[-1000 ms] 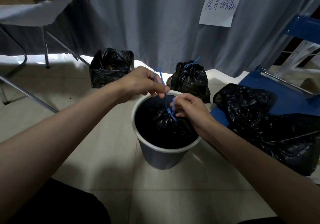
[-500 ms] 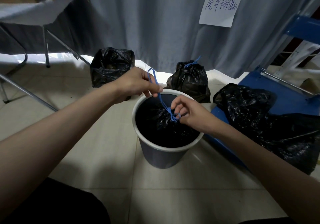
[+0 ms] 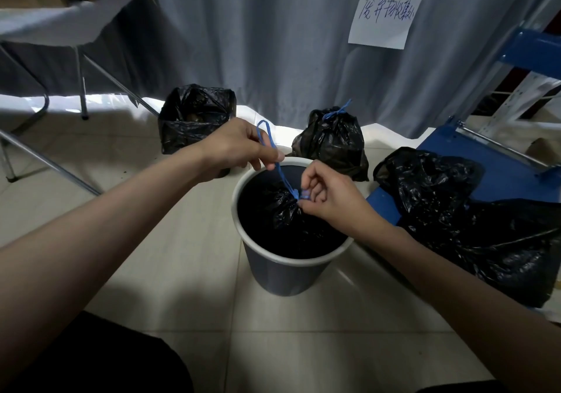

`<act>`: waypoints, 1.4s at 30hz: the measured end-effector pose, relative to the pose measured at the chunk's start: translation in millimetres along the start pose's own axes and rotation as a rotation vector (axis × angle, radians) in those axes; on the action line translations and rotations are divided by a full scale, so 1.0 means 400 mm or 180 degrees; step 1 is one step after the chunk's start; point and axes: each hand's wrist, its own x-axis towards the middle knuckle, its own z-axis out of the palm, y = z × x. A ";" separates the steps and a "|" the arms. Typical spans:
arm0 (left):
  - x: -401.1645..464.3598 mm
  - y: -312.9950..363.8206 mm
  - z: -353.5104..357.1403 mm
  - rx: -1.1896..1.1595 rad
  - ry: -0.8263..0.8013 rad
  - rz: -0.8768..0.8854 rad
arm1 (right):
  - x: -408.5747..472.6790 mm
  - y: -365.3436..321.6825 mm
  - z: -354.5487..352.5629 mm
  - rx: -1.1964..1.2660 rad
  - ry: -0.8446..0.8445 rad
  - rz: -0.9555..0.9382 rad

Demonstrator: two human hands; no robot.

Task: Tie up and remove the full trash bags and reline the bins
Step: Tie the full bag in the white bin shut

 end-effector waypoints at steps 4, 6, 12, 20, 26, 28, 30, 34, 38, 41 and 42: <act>0.003 0.002 -0.002 -0.0009 0.0004 0.0031 | 0.017 -0.007 -0.025 0.0583 0.0227 0.0222; 0.005 0.003 -0.001 -0.0020 0.0005 0.0037 | 0.018 -0.008 -0.034 0.0857 0.0281 0.0318; 0.005 0.012 0.006 -0.0025 -0.0031 0.0067 | 0.015 -0.014 -0.032 0.1734 0.0451 0.0771; 0.003 0.020 0.010 -0.0014 -0.0189 0.0150 | 0.033 -0.030 -0.020 0.2305 0.0655 0.1020; 0.004 0.028 0.017 -0.0025 -0.0348 0.0237 | 0.035 -0.025 -0.012 0.2071 0.0536 0.0919; 0.007 0.032 0.021 -0.0082 -0.0383 0.0316 | 0.035 -0.026 -0.011 0.1863 0.0381 0.0811; 0.011 0.034 0.026 -0.0171 -0.0372 0.0413 | 0.033 -0.030 -0.007 0.1694 0.0212 0.0720; 0.025 0.029 0.035 -0.0478 -0.0276 0.0543 | 0.032 -0.031 -0.005 0.1601 0.0170 0.0606; 0.037 0.000 0.044 -0.0179 -0.0261 0.0650 | 0.034 -0.024 -0.011 0.1632 0.0367 0.0607; 0.040 -0.020 0.062 -0.0034 -0.0389 0.0646 | 0.033 -0.017 -0.013 0.1570 0.0426 0.0615; 0.041 -0.025 0.068 0.0018 -0.0414 0.0651 | 0.033 -0.016 -0.012 0.1551 0.0429 0.0617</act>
